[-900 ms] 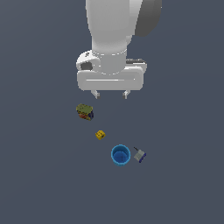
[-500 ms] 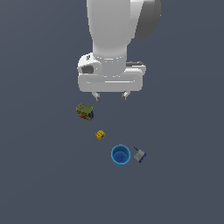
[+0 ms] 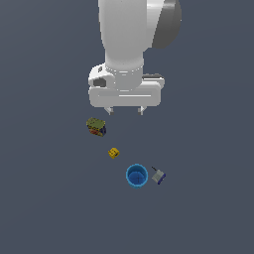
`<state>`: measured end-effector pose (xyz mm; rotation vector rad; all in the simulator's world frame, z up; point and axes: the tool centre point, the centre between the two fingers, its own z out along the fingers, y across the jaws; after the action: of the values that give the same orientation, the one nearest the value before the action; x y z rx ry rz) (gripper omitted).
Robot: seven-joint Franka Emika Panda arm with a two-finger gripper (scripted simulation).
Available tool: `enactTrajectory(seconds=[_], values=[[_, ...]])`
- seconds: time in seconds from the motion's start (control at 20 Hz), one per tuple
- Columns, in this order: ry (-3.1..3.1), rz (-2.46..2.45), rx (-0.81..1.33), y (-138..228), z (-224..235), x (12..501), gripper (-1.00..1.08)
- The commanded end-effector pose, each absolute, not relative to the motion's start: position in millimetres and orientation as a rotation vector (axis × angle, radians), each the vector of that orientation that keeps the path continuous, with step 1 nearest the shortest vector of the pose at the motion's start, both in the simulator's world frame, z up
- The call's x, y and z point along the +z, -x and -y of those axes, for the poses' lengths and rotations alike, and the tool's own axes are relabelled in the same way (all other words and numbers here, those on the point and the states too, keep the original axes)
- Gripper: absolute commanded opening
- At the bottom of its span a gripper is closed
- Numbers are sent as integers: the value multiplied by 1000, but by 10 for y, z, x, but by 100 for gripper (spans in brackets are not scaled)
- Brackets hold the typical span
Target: Pick up a designated object from a clutter of objects.
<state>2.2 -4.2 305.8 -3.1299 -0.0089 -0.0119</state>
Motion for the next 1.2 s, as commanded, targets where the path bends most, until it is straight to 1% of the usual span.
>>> enactTrajectory(seconds=[0.0, 0.4, 0.75, 1.15], values=[[3128, -30, -9, -39, 56, 2981, 100], [3105, -271, -4, -126, 140, 2535, 100], [3053, -606, 3, -173, 280, 1917, 100], [2964, -984, 6, -124, 471, 1230, 100]])
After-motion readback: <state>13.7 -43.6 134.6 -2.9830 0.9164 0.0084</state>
